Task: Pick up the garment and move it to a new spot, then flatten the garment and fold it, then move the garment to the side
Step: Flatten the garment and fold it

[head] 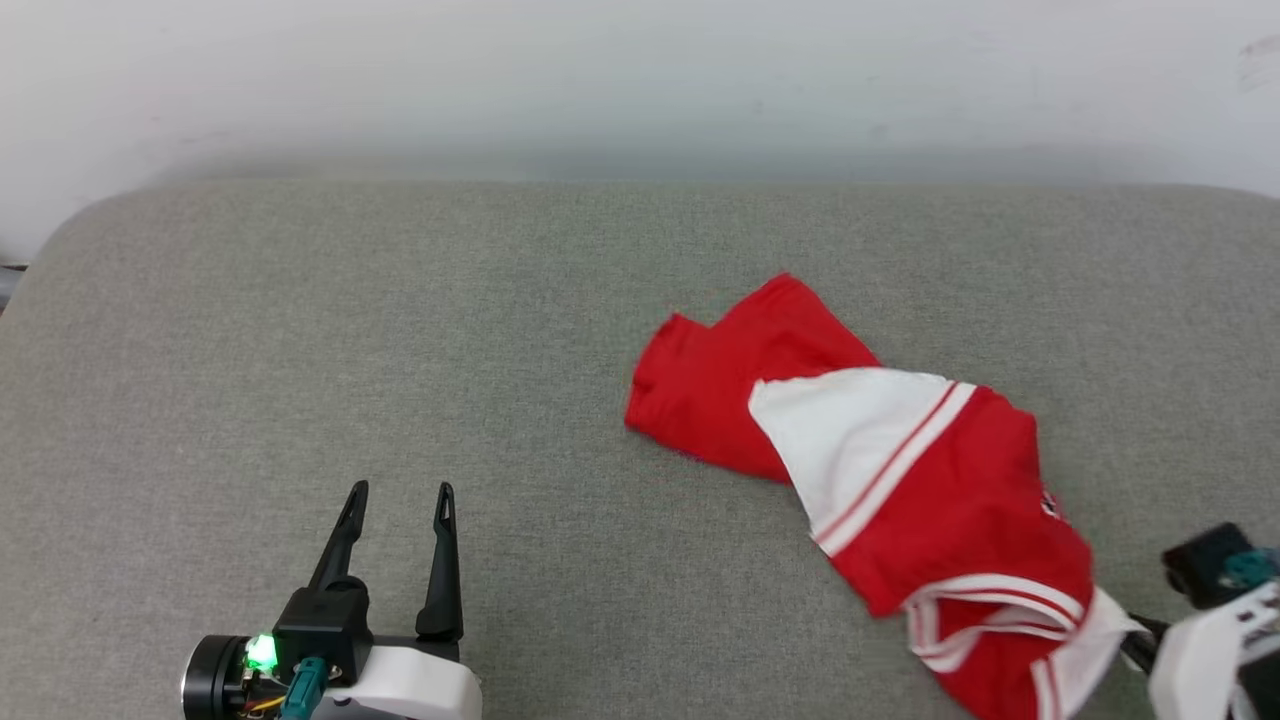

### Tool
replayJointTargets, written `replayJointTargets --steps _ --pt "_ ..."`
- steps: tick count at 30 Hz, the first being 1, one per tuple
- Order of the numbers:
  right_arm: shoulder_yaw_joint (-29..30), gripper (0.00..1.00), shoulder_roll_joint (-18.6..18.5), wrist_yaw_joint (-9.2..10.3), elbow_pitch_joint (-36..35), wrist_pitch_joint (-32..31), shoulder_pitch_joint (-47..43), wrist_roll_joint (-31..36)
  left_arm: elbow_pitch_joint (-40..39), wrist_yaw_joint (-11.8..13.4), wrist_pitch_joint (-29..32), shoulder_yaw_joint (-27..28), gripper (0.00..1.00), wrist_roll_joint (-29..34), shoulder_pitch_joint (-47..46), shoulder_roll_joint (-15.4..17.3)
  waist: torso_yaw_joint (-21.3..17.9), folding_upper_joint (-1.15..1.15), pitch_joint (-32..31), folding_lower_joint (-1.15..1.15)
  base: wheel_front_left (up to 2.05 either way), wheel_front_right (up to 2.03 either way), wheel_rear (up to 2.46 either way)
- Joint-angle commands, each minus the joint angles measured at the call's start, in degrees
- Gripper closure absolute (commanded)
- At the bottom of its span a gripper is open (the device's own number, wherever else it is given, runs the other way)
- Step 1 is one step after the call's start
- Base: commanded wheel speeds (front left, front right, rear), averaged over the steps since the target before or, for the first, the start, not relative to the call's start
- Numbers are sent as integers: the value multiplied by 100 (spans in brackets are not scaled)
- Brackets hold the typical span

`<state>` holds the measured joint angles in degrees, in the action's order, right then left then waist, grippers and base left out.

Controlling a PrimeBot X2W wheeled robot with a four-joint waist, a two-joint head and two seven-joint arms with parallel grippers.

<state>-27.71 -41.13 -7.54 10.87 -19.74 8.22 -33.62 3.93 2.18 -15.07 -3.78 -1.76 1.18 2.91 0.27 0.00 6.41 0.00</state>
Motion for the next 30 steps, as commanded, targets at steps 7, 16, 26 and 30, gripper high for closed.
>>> replayJointTargets --steps 7,16,26,30 --pt "855 100 23 10 1287 197 -557 -245 31 -56 -15 -34 0 46 68 -3 50 0 -61 0 0 0 0" --pt "1189 0 376 10 1827 1013 -291 -263 61 -34 -15 -6 0 47 169 -4 82 0 -132 0 0 0 0" --pt "2546 0 536 8 555 1802 -183 575 24 -28 -15 14 0 62 316 -4 18 0 -409 0 0 0 0" --pt "2771 0 770 8 -477 1516 -112 867 16 -40 -15 17 0 73 330 -4 26 0 -442 0 0 0 0"
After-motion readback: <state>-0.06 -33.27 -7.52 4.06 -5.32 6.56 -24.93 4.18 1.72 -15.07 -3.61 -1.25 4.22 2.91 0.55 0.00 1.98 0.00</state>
